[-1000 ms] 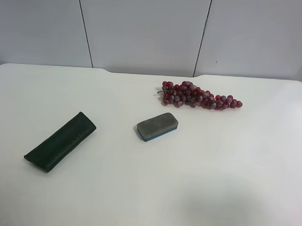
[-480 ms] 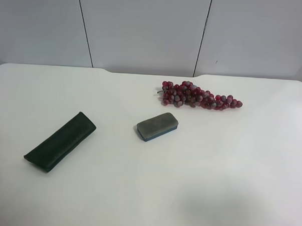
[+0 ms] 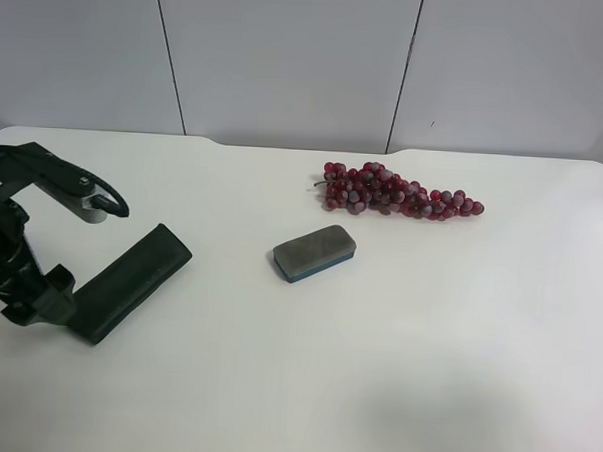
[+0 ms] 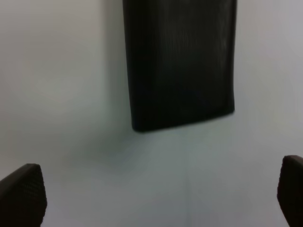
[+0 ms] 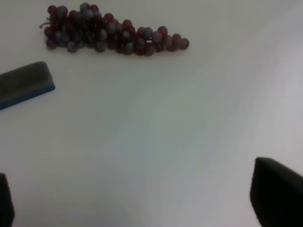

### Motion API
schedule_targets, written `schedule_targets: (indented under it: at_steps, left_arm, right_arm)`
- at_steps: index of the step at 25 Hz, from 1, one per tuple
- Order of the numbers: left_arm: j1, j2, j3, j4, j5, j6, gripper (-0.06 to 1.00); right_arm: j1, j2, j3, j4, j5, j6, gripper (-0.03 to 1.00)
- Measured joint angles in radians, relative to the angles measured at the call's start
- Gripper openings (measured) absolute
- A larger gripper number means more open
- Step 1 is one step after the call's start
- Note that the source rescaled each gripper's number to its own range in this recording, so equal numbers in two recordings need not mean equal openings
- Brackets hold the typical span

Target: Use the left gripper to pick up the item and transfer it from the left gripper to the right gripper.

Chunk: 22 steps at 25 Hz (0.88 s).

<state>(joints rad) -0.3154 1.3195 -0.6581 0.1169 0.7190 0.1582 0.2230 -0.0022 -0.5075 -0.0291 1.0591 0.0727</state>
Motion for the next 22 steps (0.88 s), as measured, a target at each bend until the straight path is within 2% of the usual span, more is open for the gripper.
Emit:
schedule_targets:
  at_steps: [8,15,22]
  left_arm:
    - [-0.001,0.235,-0.070,-0.042,-0.054,-0.009,1.00]
    - [-0.001,0.338,-0.070,-0.068,-0.142,-0.009,1.00]
    - [-0.001,0.425,-0.071,-0.077,-0.172,-0.010,1.00]
  right_arm:
    - [0.000,0.000,0.000,0.000,0.000,0.000,1.00]
    - [0.000,0.000,0.000,0.000,0.000,0.000,1.00]
    - [0.000,0.000,0.000,0.000,0.000,0.000,1.00]
